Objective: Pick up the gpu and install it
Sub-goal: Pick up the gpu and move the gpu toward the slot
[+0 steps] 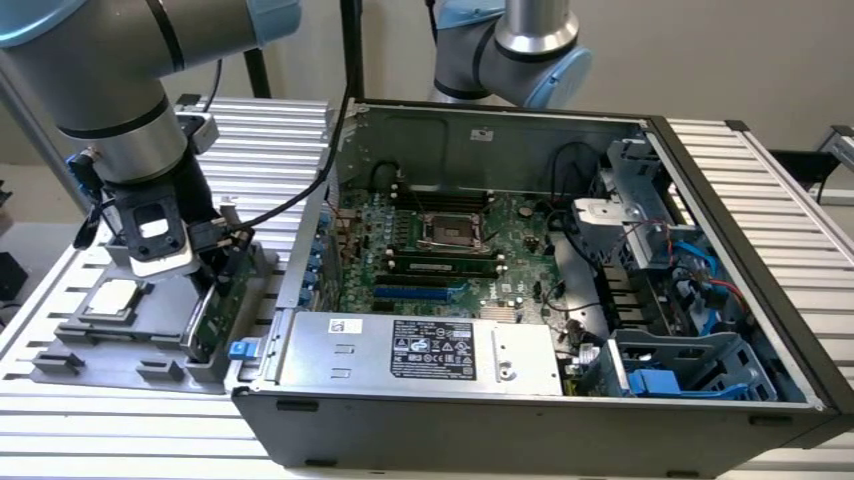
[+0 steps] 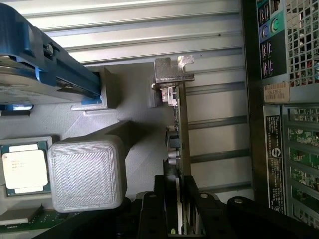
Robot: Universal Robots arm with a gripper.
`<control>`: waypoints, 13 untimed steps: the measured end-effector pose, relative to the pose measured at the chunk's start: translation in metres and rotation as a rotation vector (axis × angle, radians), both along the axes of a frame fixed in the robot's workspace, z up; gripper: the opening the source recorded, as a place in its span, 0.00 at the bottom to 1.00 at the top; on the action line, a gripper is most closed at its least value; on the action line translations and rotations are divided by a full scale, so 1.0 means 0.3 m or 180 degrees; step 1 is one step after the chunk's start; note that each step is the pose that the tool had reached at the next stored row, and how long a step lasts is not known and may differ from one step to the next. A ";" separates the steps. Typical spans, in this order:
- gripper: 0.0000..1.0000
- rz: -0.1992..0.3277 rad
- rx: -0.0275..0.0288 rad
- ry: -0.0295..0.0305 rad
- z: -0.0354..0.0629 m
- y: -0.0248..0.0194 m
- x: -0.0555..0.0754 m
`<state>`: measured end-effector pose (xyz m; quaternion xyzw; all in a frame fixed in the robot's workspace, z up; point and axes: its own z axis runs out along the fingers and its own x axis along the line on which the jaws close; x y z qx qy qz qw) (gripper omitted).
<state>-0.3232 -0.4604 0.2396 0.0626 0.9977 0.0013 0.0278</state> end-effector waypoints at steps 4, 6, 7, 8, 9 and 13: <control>0.27 0.0000 0.0001 0.0018 0.010 0.000 0.003; 0.27 0.0003 0.0001 0.0021 0.014 0.000 0.004; 0.27 0.0010 0.0001 0.0022 0.015 0.000 0.005; 0.27 0.0023 0.0001 0.0022 0.016 0.000 0.005; 0.27 0.0041 0.0001 0.0023 0.017 0.000 0.007; 0.27 0.0161 0.0000 0.0024 0.017 0.000 0.009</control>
